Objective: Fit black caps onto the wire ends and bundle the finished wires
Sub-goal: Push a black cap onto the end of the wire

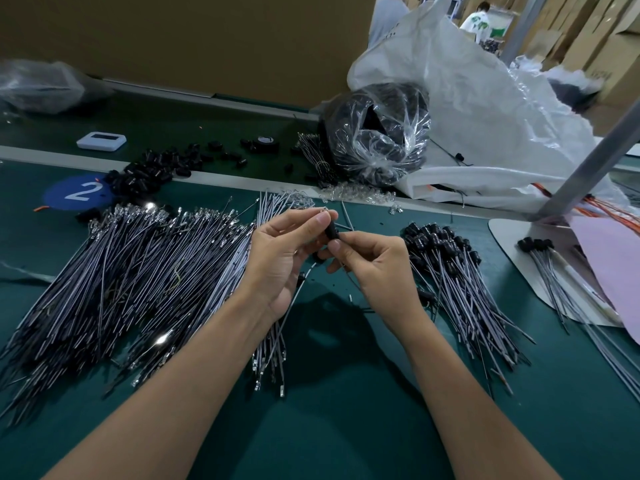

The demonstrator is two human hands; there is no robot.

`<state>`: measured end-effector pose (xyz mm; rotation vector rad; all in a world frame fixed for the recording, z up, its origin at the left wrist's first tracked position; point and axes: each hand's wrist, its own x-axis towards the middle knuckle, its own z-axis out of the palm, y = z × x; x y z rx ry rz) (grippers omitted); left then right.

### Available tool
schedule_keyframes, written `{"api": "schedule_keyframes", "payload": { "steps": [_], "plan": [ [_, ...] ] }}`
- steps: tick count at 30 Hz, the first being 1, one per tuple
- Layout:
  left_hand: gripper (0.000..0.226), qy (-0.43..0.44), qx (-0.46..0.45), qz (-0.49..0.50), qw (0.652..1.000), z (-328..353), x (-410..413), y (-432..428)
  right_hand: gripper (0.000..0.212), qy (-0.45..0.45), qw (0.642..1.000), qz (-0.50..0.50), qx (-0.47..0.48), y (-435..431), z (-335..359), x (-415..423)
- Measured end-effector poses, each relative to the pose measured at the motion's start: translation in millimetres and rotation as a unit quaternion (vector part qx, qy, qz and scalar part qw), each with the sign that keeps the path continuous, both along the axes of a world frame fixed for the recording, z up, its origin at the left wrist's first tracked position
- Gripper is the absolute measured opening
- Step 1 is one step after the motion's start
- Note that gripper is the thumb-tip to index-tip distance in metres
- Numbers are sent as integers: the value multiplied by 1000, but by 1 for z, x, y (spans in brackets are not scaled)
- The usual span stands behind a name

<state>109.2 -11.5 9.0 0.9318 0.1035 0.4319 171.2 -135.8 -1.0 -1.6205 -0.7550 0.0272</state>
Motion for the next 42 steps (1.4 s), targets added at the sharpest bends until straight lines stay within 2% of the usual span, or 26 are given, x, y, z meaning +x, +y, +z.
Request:
{"api": "schedule_keyframes", "payload": {
  "steps": [7,11,14,17,19,23,35,42],
  "plan": [
    [6,1,-7,3,1000,-2,2,-1,11,2,1000,-6,-12,0,-1,0],
    [9,-5,-4,5,1000,-4,3,-1,22,-5,1000,-10,-12,1,-1,0],
    [26,-3,16,-18,1000,-4,4,-2,20,-2,1000,-12,7,1,-1,1],
    [37,21,87,-30,996,-5,5,-7,18,-7,1000,-18,20,-1,-1,3],
    [33,27,111,-16,993,-6,5,-9,21,-8,1000,-22,17,-1,-2,3],
    [22,-9,101,9,995,-1,2,-7,17,10,999,7,38,0,-2,1],
    [19,-47,109,38,992,5,-3,-12,13,20,996,34,82,1,-3,-4],
    [18,-53,107,52,992,8,-5,-13,9,-4,997,6,71,3,-7,-7]
  ]
}}
